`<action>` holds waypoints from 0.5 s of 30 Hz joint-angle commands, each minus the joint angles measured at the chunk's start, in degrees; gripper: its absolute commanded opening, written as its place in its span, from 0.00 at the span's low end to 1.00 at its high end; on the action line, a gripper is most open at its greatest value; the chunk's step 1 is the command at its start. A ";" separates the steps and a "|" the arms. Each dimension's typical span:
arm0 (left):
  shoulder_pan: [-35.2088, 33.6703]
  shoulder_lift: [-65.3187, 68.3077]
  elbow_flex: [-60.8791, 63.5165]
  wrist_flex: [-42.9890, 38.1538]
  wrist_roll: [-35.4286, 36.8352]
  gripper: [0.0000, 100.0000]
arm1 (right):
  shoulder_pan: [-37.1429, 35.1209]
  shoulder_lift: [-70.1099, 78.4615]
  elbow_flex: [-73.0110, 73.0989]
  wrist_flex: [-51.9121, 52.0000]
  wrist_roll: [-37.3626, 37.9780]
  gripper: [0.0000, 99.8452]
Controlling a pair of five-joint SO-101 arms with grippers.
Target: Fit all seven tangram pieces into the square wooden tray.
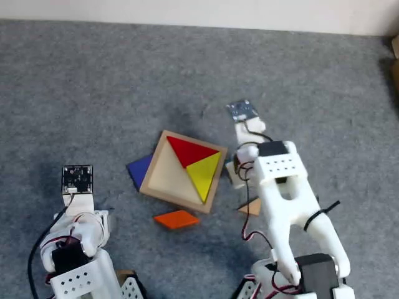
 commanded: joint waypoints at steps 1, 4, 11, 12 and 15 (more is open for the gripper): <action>-0.31 -0.40 -1.98 -0.09 0.70 0.27 | -5.67 -2.42 -6.99 0.40 -5.19 0.03; -0.40 -0.40 -1.98 0.00 0.70 0.27 | -11.03 0.84 -11.12 1.45 -8.09 0.03; -0.40 -0.40 -1.98 0.00 0.70 0.27 | -19.74 15.08 -25.80 5.32 -13.36 0.03; -0.40 -0.40 -1.98 0.00 0.70 0.27 | -20.79 17.27 -27.74 6.29 -13.36 0.03; -0.40 -0.40 -1.98 0.00 0.70 0.27 | -23.60 23.60 -33.27 8.92 -13.36 0.03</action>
